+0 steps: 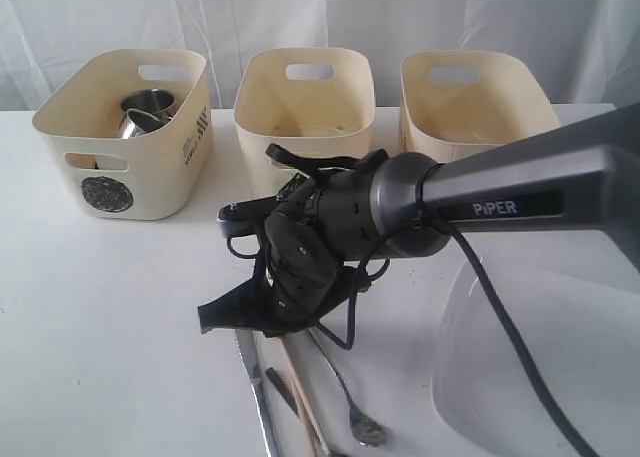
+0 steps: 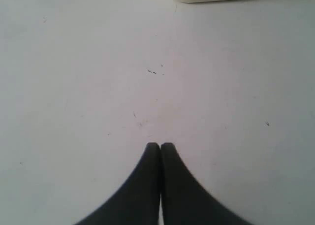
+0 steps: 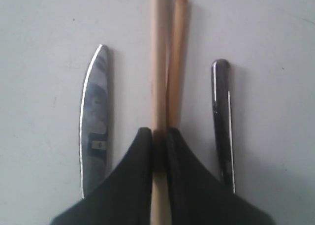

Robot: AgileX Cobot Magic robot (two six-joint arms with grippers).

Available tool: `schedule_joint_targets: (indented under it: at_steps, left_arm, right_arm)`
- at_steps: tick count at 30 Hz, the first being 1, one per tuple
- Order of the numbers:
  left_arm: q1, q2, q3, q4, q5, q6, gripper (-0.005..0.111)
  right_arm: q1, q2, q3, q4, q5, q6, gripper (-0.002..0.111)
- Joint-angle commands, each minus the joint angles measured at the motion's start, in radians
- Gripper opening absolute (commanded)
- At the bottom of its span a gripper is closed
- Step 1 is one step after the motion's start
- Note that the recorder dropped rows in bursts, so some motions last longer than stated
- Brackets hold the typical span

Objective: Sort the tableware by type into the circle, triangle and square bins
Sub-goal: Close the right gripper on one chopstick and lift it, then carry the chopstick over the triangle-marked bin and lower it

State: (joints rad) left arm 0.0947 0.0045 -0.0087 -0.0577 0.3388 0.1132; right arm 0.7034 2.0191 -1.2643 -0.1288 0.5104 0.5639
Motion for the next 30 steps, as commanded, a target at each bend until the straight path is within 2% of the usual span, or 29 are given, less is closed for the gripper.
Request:
schedule_joint_targets:
  at_steps: [1, 12, 14, 17, 19, 26, 30]
  left_arm:
    - [0.002, -0.005, 0.009, -0.001, 0.013, -0.002, 0.0]
    - [0.002, -0.005, 0.009, -0.001, 0.013, -0.002, 0.0]
    - [0.002, -0.005, 0.009, -0.001, 0.013, -0.002, 0.0]
    - [0.002, -0.005, 0.009, -0.001, 0.013, -0.002, 0.0]
    - [0.002, -0.005, 0.009, -0.001, 0.013, -0.002, 0.0]
    - [0.002, -0.005, 0.009, -0.001, 0.013, -0.002, 0.0]
    - [0.002, -0.005, 0.009, -0.001, 0.013, -0.002, 0.0]
  right_arm:
    - [-0.005, -0.025, 0.0, 0.0, 0.016, -0.011, 0.0]
    - [-0.005, -0.209, -0.041, 0.015, -0.011, -0.023, 0.0]
    - [-0.005, -0.306, -0.041, 0.023, -0.081, -0.034, 0.0]
    - [-0.017, -0.451, -0.041, -0.09, -0.376, -0.042, 0.0]
    - [-0.042, -0.475, -0.041, -0.151, -0.51, -0.042, 0.0]
    - [-0.197, -0.443, -0.041, -0.156, -0.679, -0.098, 0.0]
    - [-0.297, -0.383, -0.041, -0.132, -0.874, -0.098, 0.0]
